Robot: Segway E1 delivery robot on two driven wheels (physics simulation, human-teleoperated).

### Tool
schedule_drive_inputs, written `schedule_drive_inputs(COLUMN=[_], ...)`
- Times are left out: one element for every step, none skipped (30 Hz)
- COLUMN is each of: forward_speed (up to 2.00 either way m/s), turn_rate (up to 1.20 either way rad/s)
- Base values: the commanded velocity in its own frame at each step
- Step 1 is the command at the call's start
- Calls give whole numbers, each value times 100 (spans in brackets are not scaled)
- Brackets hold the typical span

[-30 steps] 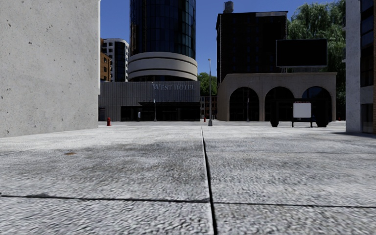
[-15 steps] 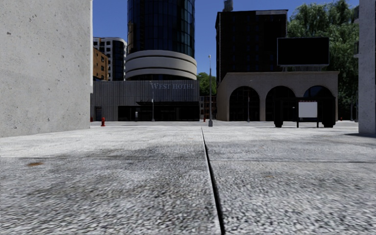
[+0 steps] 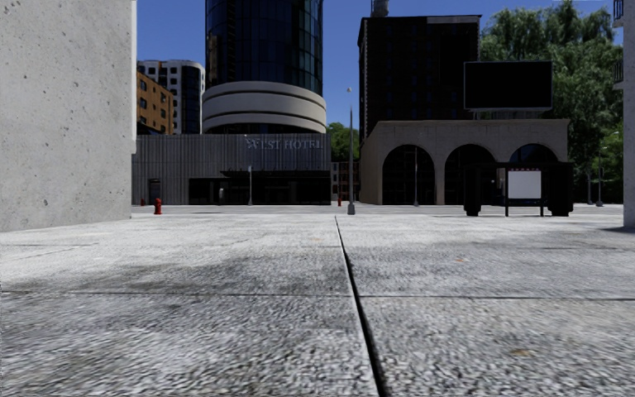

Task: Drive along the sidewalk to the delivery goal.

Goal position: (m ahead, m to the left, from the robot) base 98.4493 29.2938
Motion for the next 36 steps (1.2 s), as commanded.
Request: schedule_drive_inputs(forward_speed=[182,182,182,182,182,182,182,182,182,182,182,182,182,182,182,182,182,182,182,182,182,182,182,182,182,182,182,182,182,182,182,182,182,182,182,182], turn_rate=[-25,-25,-26,-26,-26,-26,-26,-26,-26,-26,-26,-26,-26,-26,-26,-26,-26,-26,-26,-26,-26,-27,-27,-27,-27,-27,-27,-28,-28,-28,-28,-28,-28,-29,-29,-29])
